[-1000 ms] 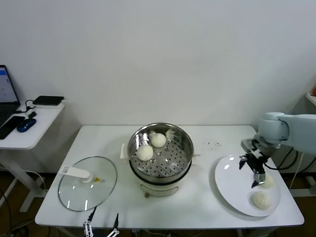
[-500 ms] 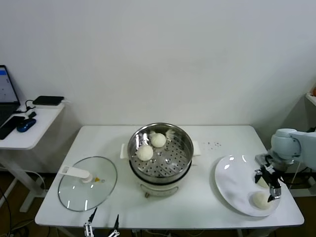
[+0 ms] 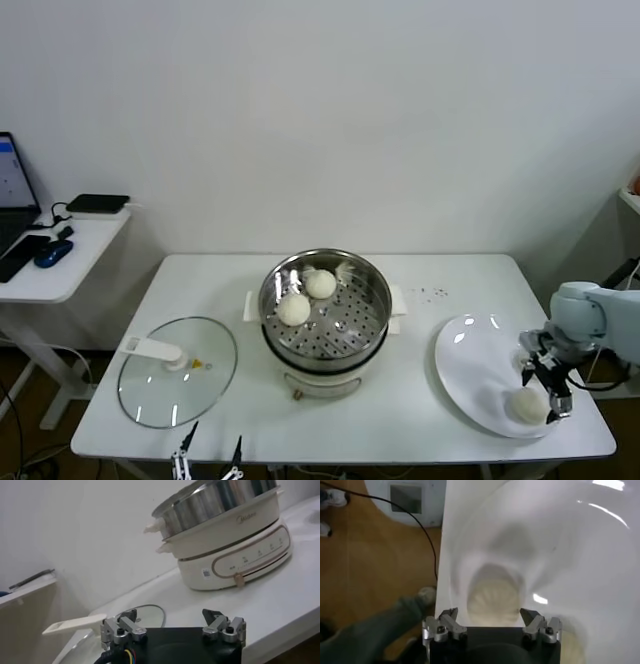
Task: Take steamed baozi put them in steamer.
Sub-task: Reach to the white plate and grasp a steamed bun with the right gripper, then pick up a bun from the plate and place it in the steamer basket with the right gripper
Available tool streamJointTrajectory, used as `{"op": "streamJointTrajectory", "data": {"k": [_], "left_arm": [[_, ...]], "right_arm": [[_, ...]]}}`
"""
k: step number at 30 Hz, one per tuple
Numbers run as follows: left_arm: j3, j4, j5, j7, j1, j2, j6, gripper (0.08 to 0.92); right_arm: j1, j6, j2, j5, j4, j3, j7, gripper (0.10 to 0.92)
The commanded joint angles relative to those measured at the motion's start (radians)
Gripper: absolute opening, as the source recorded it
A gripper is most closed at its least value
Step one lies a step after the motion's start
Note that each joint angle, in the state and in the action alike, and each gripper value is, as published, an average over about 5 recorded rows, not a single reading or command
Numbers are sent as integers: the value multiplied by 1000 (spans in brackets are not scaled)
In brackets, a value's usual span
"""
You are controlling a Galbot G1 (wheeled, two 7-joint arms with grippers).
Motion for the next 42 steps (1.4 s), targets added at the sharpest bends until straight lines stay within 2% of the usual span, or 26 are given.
{"op": "streamJointTrajectory", "data": {"k": [1, 7, 9, 14, 19, 25, 31, 35, 42], "left_arm": [[1, 2, 2, 0, -2, -49, 1, 823], [-1, 1, 1, -1, -2, -49, 0, 823], [-1, 1, 1, -1, -2, -49, 0, 823], [-1, -3, 1, -3, 1, -49, 0, 823], [-1, -13, 0, -3, 5, -49, 2, 823], [2, -22, 2, -1, 9, -48, 3, 823], [0, -26, 0, -1, 9, -46, 4, 823], [0, -26, -2, -2, 6, -46, 4, 823], [1, -19, -3, -3, 5, -46, 3, 823]], "right_arm": [[-104, 3, 1, -22, -59, 111, 13, 823], [-101, 3, 0, -22, -44, 111, 10, 817], [-95, 4, -3, -21, -34, 107, 7, 790], [-39, 2, -7, 4, 1, 68, 0, 645], [111, 23, 17, 48, 37, -15, -19, 589], [399, 142, 140, 153, 97, -131, -67, 587], [545, 328, 281, 222, 121, -81, -111, 619], [554, 451, 339, 185, 153, 16, -120, 641], [535, 568, 423, 126, 233, 136, -74, 654]]}}
